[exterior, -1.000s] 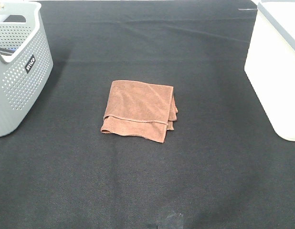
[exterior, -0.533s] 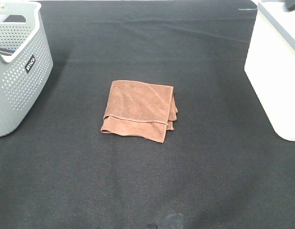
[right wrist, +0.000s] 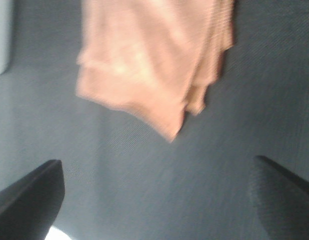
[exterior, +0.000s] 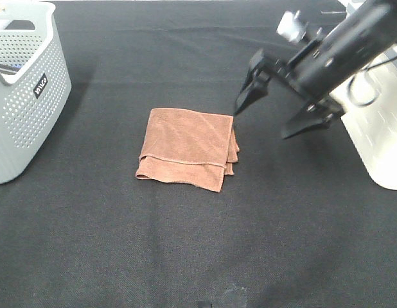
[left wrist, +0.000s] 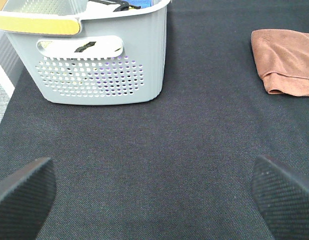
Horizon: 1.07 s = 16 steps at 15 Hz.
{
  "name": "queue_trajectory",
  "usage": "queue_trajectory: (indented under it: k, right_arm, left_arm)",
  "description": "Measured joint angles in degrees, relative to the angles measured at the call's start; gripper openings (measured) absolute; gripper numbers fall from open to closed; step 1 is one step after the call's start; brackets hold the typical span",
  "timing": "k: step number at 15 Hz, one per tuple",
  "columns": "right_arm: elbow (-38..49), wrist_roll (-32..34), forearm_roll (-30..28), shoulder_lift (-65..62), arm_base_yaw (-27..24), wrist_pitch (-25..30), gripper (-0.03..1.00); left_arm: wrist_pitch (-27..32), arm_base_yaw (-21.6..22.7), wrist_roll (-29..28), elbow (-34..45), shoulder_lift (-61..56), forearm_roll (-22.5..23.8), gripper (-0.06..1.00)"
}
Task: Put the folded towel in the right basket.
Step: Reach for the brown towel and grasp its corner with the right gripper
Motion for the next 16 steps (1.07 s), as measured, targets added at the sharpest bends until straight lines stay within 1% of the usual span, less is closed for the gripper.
queue_trajectory:
  k: [3,6,11,16]
  right_arm:
    - [-6.5,-0.2,0.6,9.3,0.0,-0.8,0.96]
    - [-11.6,-0.2,1.1,15.5,0.0,-1.2,0.96]
    - [-15.6,-0.2,1.4,20.0,0.0,-1.1,0.96]
    - [-16.6,-0.2,2.8,22.9,0.0,-0.2,0.95]
  left_arm:
    - [0.0,0.0,0.0,0.0,0.0,0.0,0.99]
    - [0.0,0.0,0.0,0.0,0.0,0.0,0.99]
    - [0.0,0.0,0.0,0.0,0.0,0.0,0.99]
    - [0.0,0.0,0.0,0.0,0.0,0.0,0.99]
